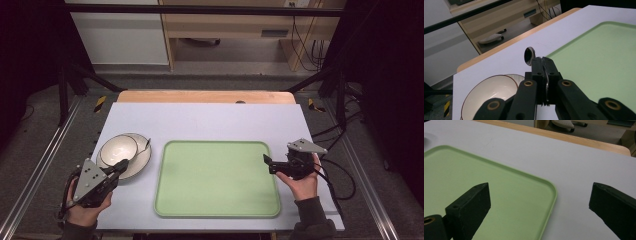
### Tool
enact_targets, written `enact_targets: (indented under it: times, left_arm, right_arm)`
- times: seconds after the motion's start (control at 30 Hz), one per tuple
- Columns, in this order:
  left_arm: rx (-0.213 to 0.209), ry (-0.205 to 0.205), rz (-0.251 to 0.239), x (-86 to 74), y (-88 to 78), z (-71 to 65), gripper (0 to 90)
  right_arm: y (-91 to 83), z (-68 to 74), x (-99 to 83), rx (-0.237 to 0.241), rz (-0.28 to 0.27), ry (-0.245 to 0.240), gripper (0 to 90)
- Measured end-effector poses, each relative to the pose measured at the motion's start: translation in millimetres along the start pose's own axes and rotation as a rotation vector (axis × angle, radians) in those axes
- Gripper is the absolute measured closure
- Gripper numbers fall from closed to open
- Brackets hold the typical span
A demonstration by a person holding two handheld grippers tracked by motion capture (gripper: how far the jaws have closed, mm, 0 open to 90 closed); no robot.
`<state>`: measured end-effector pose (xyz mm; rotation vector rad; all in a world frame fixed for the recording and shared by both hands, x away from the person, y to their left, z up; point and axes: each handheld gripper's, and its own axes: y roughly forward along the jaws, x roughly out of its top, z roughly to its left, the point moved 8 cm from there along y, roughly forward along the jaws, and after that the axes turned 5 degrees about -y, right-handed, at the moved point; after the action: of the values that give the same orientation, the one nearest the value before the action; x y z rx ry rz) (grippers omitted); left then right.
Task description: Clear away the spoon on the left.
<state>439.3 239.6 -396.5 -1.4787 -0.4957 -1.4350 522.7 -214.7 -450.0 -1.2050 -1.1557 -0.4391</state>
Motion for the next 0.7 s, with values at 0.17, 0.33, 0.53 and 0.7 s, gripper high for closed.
enact_targets:
  times: [0.17,0.33,0.53,0.7]
  left_arm:
    - [-0.009,0.009,0.007,-0.2,4.9,-3.7,88.8]
    - [-0.021,0.016,0.012,0.0,11.7,-8.7,88.8]
    - [-0.037,0.037,0.026,0.8,20.9,-16.6,88.8]
    - [-0.062,0.063,0.035,0.9,29.9,-28.5,88.8]
  right_arm:
    - [0.6,0.4,-0.4,0.0,0.004,0.0,4.0]
    - [0.6,0.3,-0.2,-0.001,0.001,0.001,3.9]
    - [0.2,0.4,0.0,0.0,0.0,0.001,3.9]
    - [-0.2,0.7,0.2,0.001,0.0,0.003,3.9]
